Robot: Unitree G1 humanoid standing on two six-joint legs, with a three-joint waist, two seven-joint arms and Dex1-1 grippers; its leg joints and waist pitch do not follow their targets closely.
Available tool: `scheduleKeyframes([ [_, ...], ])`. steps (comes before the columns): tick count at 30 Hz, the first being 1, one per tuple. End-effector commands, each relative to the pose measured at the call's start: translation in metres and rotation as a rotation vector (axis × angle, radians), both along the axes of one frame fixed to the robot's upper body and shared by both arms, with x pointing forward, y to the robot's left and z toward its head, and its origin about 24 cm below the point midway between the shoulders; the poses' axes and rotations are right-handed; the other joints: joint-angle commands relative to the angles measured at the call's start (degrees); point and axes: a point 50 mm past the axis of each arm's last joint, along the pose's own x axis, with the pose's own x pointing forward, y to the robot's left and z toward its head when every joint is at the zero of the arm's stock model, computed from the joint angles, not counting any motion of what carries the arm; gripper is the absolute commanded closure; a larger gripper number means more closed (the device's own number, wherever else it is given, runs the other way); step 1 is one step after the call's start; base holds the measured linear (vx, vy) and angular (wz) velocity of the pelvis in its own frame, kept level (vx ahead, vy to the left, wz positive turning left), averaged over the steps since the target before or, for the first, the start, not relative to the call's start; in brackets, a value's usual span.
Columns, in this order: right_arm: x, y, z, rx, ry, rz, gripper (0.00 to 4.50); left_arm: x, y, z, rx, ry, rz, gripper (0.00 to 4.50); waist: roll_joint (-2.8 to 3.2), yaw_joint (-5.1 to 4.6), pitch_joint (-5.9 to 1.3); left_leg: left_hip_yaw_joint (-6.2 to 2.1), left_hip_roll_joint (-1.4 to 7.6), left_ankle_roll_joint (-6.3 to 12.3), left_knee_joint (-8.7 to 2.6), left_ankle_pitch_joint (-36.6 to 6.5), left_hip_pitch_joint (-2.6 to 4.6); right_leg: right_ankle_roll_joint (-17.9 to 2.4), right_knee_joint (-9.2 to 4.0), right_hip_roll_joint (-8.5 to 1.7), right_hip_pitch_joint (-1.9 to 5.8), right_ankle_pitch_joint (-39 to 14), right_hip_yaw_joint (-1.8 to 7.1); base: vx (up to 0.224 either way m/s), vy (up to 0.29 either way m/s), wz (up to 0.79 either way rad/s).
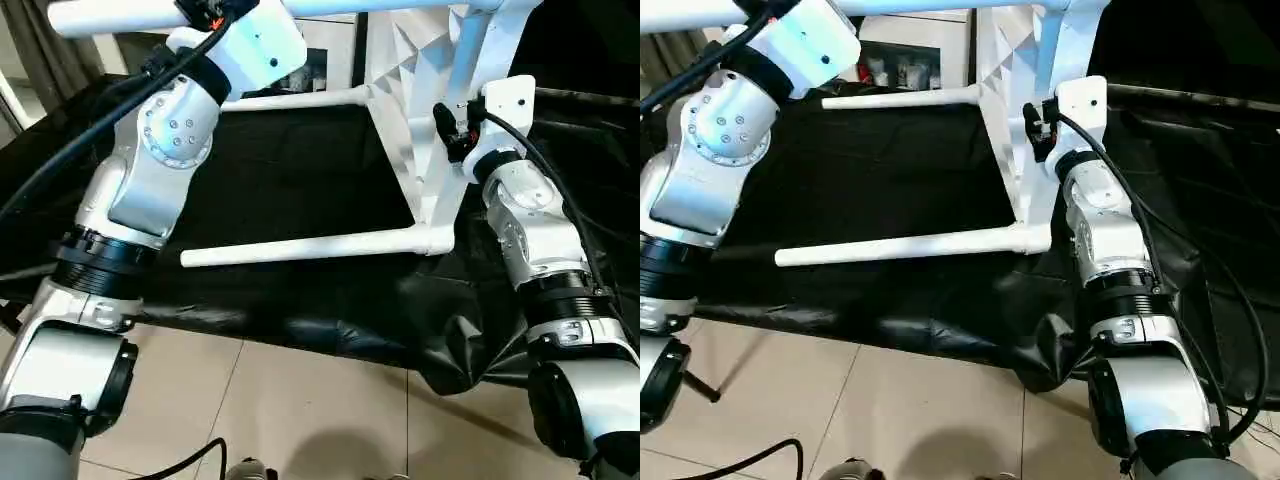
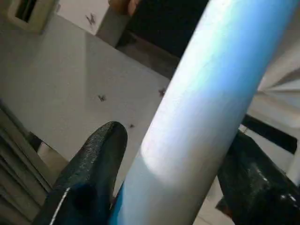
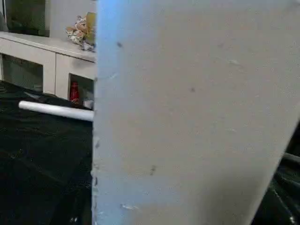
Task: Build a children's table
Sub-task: Flip table
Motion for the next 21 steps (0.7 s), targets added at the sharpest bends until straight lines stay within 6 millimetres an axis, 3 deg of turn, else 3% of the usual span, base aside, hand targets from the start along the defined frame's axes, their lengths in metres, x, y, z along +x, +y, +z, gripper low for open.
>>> scheduleKeyframes([
  [1, 0.001, 0.000, 0.009, -0.026, -0.026, 0.002, 2.50, -0.003, -0.002, 0.003, -0.053, 0.001, -0.030, 1.52, 0.03, -0.21, -4.80, -1.06, 2.28, -1.10, -4.30, -8.16, 0.95, -12.42, -3.49, -4.21, 3.22, -7.59, 2.38, 0.000, 0.000, 0.00],
  [7, 0.003, 0.001, 0.021, -0.063, -0.058, 0.018, 2.51, -0.003, -0.001, 0.004, -0.130, 0.016, -0.042, 1.77, 0.16, -0.16, -4.75, -0.99, 2.25, -0.48, -4.21, -7.53, 0.85, -12.22, -3.63, -4.19, 3.07, -8.90, 2.39, 0.000, 0.000, 0.00],
  [10, 0.006, 0.001, 0.037, -0.112, -0.095, 0.036, 2.51, -0.001, 0.004, 0.005, -0.197, 0.033, -0.037, 1.79, 0.16, -0.33, -4.84, -0.96, 2.16, -0.16, -4.10, -7.08, 0.74, -12.68, -3.52, -4.18, 3.23, -8.68, 2.31, 0.000, 0.000, 0.00],
  [13, 0.011, 0.000, 0.064, -0.165, -0.155, 0.059, 2.51, 0.004, 0.015, 0.011, -0.352, 0.066, -0.029, 1.80, -0.05, -0.18, -5.12, -0.71, 1.79, 1.67, -3.57, -4.21, 0.31, -13.51, -3.23, -4.12, 3.45, -6.47, 2.38, 0.000, 0.000, 0.00],
  [16, 0.012, 0.002, 0.087, -0.217, -0.207, 0.075, 2.51, 0.006, 0.019, 0.017, -0.464, 0.078, -0.027, 1.80, -0.06, 0.33, -5.70, -0.41, 1.30, 5.17, -2.64, 0.96, -0.45, -14.71, -2.23, -3.63, 3.16, 1.30, 2.35, 0.000, 0.000, 0.00],
  [19, 0.013, 0.007, 0.124, -0.307, -0.295, 0.105, 2.51, 0.009, 0.031, 0.024, -0.694, 0.101, -0.033, 1.80, -0.18, 0.89, -5.77, -0.32, 1.25, 7.19, -2.21, 0.81, -0.82, -15.10, -2.07, -3.55, 2.81, 0.84, 2.14, 0.000, 0.000, 0.00],
  [21, 0.012, 0.010, 0.141, -0.348, -0.334, 0.117, 2.51, 0.009, 0.035, 0.025, -0.734, 0.106, -0.034, 1.80, -0.20, 0.83, -5.14, -0.36, 1.43, 7.18, -2.33, -2.47, -0.96, -14.55, -2.79, -3.61, 2.37, -5.22, 1.86, 0.000, 0.000, 0.00],
])
